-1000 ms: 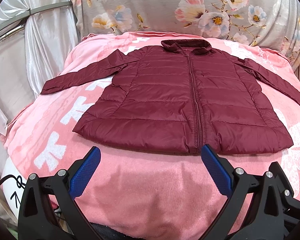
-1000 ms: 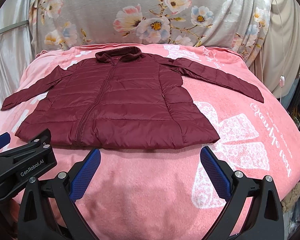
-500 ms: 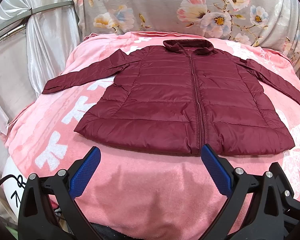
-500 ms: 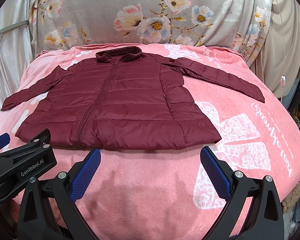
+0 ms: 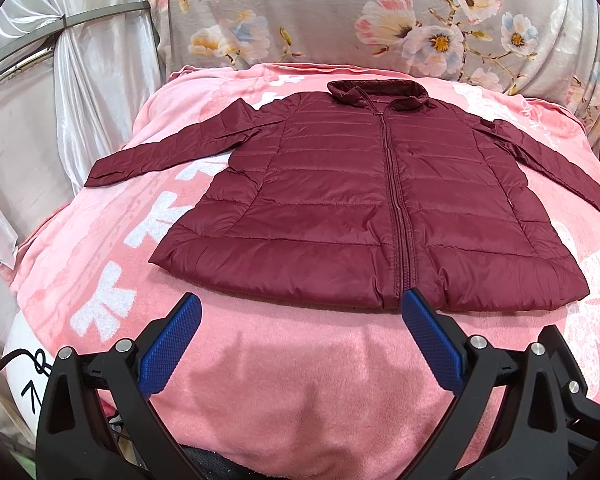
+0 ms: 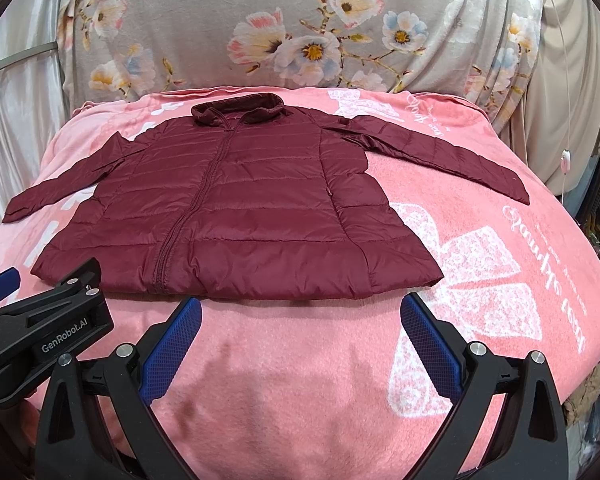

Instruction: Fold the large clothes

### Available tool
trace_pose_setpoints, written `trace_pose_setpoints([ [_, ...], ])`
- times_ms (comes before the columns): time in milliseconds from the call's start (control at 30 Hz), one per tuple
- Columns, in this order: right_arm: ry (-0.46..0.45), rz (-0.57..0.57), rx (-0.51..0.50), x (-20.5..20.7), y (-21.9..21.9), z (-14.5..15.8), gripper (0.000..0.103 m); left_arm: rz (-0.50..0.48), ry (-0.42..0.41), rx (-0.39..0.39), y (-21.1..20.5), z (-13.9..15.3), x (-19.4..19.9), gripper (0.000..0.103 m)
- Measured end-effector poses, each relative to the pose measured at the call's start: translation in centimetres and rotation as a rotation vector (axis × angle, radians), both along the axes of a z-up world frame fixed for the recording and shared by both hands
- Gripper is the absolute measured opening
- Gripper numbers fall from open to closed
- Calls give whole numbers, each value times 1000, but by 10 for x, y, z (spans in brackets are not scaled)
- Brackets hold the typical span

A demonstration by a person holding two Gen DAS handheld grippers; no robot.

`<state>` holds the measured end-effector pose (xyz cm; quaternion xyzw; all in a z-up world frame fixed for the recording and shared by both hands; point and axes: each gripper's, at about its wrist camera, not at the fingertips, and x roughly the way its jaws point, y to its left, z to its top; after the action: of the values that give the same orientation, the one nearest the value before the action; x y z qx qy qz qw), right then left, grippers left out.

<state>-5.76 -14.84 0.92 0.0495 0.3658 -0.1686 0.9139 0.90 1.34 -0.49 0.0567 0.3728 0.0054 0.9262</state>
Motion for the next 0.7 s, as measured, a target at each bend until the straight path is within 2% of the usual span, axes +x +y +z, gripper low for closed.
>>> trace_pose_setpoints([
  [700,5,2,2,3,4,-4,98,3,2,0,5,-3,2,97],
])
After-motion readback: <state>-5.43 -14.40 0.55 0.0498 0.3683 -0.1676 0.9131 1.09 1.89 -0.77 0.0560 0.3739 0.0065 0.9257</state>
